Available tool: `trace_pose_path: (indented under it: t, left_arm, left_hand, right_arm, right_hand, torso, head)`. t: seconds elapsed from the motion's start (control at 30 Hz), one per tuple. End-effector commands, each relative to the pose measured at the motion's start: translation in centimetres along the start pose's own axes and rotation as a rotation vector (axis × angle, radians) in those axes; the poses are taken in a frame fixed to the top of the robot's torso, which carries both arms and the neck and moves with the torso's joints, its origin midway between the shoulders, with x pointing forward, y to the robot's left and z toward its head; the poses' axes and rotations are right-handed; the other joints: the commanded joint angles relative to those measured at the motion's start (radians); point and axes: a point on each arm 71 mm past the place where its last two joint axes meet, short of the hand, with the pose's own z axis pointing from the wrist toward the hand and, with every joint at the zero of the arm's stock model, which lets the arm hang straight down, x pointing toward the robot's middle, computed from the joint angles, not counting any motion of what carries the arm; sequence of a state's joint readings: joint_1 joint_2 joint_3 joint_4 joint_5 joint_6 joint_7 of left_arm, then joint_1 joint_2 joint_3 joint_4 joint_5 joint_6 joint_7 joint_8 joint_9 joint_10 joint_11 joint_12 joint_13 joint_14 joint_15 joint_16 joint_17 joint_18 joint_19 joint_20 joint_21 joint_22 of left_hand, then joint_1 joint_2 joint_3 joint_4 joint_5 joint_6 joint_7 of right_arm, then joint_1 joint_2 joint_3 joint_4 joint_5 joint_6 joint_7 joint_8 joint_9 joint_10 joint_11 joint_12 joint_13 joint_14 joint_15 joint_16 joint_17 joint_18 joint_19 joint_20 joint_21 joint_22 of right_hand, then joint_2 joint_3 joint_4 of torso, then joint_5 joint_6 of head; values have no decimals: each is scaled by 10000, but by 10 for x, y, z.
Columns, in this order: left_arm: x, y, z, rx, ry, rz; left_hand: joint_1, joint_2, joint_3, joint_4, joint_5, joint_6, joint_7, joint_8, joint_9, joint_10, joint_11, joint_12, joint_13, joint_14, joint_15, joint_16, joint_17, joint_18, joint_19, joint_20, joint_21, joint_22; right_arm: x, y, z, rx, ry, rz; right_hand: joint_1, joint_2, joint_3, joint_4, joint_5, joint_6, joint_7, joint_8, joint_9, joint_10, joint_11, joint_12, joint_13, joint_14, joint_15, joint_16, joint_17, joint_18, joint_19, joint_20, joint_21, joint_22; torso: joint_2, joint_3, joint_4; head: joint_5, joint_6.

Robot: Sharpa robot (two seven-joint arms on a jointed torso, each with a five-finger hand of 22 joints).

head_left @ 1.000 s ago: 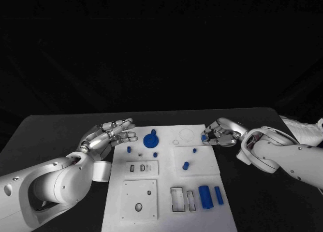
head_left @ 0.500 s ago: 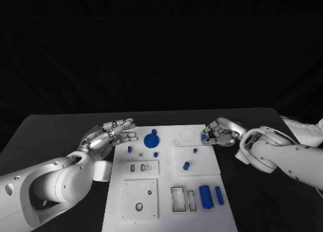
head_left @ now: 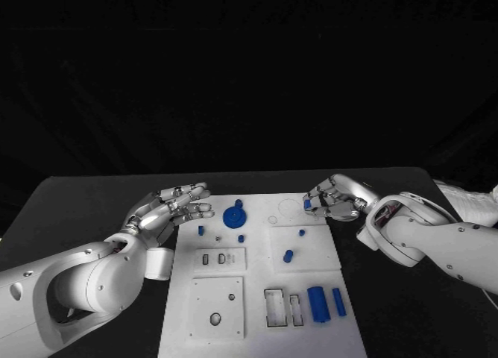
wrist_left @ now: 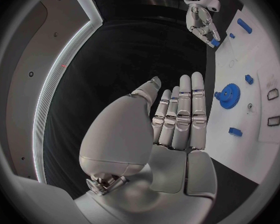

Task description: Assemble the parts on the task board

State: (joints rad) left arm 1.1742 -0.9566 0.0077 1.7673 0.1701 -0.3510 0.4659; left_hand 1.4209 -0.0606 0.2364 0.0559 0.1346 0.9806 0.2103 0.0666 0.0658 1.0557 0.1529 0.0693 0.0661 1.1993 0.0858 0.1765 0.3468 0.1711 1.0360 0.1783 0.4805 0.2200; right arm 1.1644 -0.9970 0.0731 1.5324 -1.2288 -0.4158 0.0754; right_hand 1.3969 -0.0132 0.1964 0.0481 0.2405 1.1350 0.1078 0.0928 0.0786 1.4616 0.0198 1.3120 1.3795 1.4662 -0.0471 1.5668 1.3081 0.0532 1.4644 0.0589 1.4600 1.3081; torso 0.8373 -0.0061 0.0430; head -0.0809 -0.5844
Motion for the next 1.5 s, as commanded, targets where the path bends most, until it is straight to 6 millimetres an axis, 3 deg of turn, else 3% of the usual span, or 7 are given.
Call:
trace_pose_path:
  t: [0.03,0.23,0.5,0.73,0.93,1.07,1.5]
  left_arm:
    - [2,0,1,46,177,-98]
    - [3,1,2,51,180,-100]
    - [-1,1,4,96,52,-72]
    - [-4,1,7,130,-28,-64]
    - [-4,2,8,135,-25,-74]
    - [-4,2,8,136,-32,-75]
    - [-4,2,8,129,-21,-87]
  left_hand:
    - [48,14,26,-41,-44,-85,18,-30,-15,-76,7,-53,-12,-50,-26,-46,21,81,-92,-5,71,15]
    - [51,17,36,-48,-43,-89,21,-31,-15,-81,9,-55,-12,-52,-25,-51,24,81,-96,-5,76,18]
    - [54,23,54,-58,-42,-92,22,-31,-15,-86,10,-55,-13,-54,-24,-59,28,81,-103,-5,84,22]
    - [54,23,54,-58,-42,-92,22,-31,-15,-86,10,-55,-13,-54,-24,-59,28,81,-103,-5,84,22]
    - [58,30,75,-71,-41,-88,19,-26,-13,-82,9,-49,-11,-54,-24,-67,34,80,-110,-5,94,27]
    - [58,30,75,-71,-41,-88,19,-26,-13,-82,9,-49,-11,-54,-24,-67,34,80,-110,-5,94,27]
    - [58,30,75,-71,-41,-88,19,-26,-13,-82,9,-49,-11,-54,-24,-67,34,80,-110,-5,94,27]
  right_arm:
    - [-1,17,2,-46,-400,-56]
    - [9,45,7,-209,-27,173]
    - [37,81,18,-721,612,-15]
    - [82,109,27,-1207,1542,-369]
    - [113,120,29,-1422,2126,-605]
    - [125,125,29,-1494,2366,-736]
    - [141,133,30,-1630,2788,-1029]
  right_hand:
    - [-117,51,49,7,32,145,-98,30,53,-13,-49,-25,313,1046,-67,40,2627,-53,158,-72,49,346]
    - [-210,25,44,41,-8,140,-98,21,50,-26,-49,-59,295,1045,-69,39,2626,-53,157,-76,46,341]
    - [-247,35,58,58,-25,136,-99,14,47,-24,-49,-59,297,1046,-71,40,2627,-51,153,-79,40,332]
    - [-268,54,77,69,-29,127,-99,6,44,-20,-51,-53,301,1044,-71,36,2622,-47,147,-80,32,315]
    - [-274,58,82,72,-31,120,-98,2,42,-23,-50,-60,297,1042,-72,31,2612,-43,138,-81,22,294]
    - [-276,59,83,73,-31,119,-97,1,42,-23,-50,-60,298,1042,-72,30,2611,-43,138,-81,21,293]
    - [-316,67,95,92,-33,110,-92,-8,39,-22,-45,-55,302,1039,-72,24,2601,-40,132,-82,12,277]
  torso:
    - [-2,-7,-2]
    - [-26,-28,43]
    - [-54,-58,11]
    - [-89,-102,4]
    - [-90,-127,60]
    - [-87,-114,40]
    - [-86,-99,24]
  head:
    - [42,-18]
    - [156,-107]
    - [693,-277]
    - [990,-419]
    - [1124,-525]
    - [1193,-582]
    - [1261,-708]
